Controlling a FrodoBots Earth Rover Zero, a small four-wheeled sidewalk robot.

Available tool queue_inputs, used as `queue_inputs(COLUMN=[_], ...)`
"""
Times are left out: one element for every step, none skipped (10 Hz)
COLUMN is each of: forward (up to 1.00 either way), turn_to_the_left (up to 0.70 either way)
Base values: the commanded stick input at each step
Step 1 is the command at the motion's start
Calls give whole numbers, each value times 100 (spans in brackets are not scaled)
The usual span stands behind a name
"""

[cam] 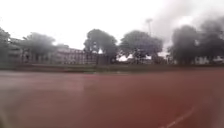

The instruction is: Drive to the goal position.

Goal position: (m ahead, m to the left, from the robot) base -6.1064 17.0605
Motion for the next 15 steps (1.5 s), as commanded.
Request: queue_inputs(forward=[50, 50, 50, 50, 50, 50, 50, 50, 50, 50, 50, 50, 50, 50, 50], turn_to_the_left=[52, 52, 52, 52, 52, 52, 52, 52, 52, 52, 52, 52, 52, 52, 52])
